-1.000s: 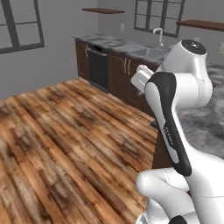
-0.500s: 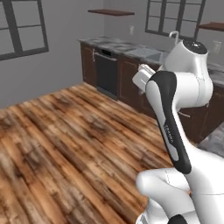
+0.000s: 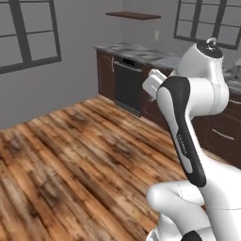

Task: There is a tray on the dining counter. Grab the cup, mug, and pitcher and place them on the tray. The pitcher may be placed next to the tray if it cannot fit the tray.

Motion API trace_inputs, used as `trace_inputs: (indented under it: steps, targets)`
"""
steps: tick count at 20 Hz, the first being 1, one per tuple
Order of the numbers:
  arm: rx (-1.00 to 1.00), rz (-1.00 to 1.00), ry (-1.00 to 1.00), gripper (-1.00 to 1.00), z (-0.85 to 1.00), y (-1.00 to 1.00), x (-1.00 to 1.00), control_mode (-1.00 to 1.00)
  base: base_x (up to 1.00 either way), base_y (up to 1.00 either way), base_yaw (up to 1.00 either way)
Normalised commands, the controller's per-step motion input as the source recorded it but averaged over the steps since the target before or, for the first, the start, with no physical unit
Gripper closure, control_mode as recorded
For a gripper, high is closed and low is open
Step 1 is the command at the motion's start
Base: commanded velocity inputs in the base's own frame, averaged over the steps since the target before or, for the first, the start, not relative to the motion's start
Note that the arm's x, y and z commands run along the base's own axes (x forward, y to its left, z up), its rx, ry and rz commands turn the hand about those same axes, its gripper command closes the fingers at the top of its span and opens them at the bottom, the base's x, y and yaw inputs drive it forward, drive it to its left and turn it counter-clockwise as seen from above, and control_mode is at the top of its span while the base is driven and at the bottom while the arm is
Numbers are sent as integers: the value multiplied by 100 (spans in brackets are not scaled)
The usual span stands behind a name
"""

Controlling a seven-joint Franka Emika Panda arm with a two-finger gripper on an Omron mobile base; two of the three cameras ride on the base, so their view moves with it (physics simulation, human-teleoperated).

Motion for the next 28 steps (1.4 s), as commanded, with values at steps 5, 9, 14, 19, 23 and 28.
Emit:
trace_inputs:
  steps: [5, 9, 14, 19, 23, 28]
  targets:
    - [0, 0, 0, -100, 0, 0, 0, 100, 100, 78, 0]
    - [0, 0, 0, -100, 0, 0, 0, 100, 100, 6, 34]
    - [0, 0, 0, -100, 0, 0, 0, 100, 98, -14, 72]
    - [0, 0, 0, -100, 0, 0, 0, 100, 55, -3, 93]
    - [0, 0, 0, -100, 0, 0, 0, 100, 40, 0, 96]
    - [0, 0, 0, -100, 0, 0, 0, 100, 25, 0, 99]
